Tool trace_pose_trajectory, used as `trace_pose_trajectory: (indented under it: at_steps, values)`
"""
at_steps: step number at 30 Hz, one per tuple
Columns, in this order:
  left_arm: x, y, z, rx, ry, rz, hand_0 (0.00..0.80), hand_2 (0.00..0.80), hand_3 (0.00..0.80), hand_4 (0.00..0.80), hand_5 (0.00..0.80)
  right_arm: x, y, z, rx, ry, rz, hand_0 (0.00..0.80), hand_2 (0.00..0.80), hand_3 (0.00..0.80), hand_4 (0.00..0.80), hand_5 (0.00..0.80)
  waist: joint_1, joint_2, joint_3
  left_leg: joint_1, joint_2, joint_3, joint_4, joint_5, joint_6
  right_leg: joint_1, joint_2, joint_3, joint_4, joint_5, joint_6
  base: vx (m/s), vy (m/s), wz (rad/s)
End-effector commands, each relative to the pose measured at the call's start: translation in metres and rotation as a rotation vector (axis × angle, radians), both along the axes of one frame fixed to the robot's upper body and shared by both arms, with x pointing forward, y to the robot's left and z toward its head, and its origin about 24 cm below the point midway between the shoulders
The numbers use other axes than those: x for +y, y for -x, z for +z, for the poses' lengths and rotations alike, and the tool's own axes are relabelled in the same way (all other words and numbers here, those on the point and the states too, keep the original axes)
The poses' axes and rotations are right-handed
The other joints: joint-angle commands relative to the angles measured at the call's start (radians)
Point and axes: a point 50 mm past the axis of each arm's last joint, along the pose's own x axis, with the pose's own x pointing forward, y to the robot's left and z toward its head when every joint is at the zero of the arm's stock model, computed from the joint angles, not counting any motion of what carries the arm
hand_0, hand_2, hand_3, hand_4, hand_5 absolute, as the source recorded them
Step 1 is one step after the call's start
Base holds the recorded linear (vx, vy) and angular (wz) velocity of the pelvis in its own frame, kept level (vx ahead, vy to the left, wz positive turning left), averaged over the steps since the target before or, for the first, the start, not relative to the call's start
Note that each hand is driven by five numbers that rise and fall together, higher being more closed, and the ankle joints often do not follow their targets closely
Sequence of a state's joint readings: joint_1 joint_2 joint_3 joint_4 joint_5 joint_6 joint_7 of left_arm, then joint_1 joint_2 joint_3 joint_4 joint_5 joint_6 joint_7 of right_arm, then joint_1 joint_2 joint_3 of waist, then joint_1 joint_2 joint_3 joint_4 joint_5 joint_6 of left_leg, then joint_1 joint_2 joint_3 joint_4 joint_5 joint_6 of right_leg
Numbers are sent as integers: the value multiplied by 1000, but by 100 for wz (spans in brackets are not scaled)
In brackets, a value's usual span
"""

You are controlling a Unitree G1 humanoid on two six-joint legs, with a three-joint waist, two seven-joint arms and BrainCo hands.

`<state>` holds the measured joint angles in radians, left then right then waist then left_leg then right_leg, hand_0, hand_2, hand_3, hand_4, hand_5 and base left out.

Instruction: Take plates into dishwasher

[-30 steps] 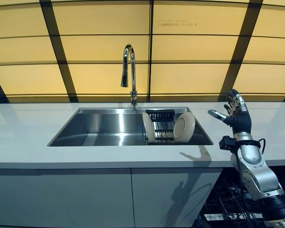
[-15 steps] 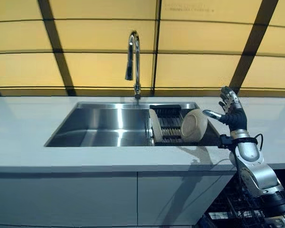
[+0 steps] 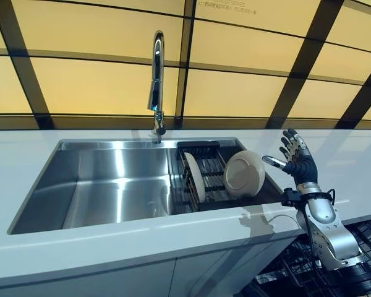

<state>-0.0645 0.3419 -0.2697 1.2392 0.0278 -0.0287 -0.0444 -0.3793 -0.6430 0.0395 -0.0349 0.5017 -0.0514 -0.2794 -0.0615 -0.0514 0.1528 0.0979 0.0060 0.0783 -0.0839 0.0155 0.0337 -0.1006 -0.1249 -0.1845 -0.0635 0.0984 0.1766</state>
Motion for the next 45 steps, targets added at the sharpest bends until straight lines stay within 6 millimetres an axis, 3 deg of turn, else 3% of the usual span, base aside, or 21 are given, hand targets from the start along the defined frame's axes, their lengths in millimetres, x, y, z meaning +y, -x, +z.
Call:
trace_pose_trajectory:
  at_steps: [1,12,45]
  values:
    - [5,10,-1,31,-29,1,0,0,0,0,0,-6,1,31,-111,8,-25,0,0,0,0,0,29,-21,-29,-26,-28,-11,-3,-43,-26,24,46,78,47,22,-33,49,-199,67]
    - [-20,5,-6,11,49,-65,0,0,0,0,0,-8,-14,13,57,-11,-9,0,0,0,0,0,51,-25,-72,-15,3,4,-3,-35,-69,166,72,54,-24,-45,-72,35,-115,8]
    - [-14,6,-5,38,18,-92,0,0,0,0,0,-22,-24,-20,428,-24,52,0,0,0,0,0,40,-42,-67,4,18,27,-3,-41,-84,194,80,40,-24,-70,-82,4,-6,1]
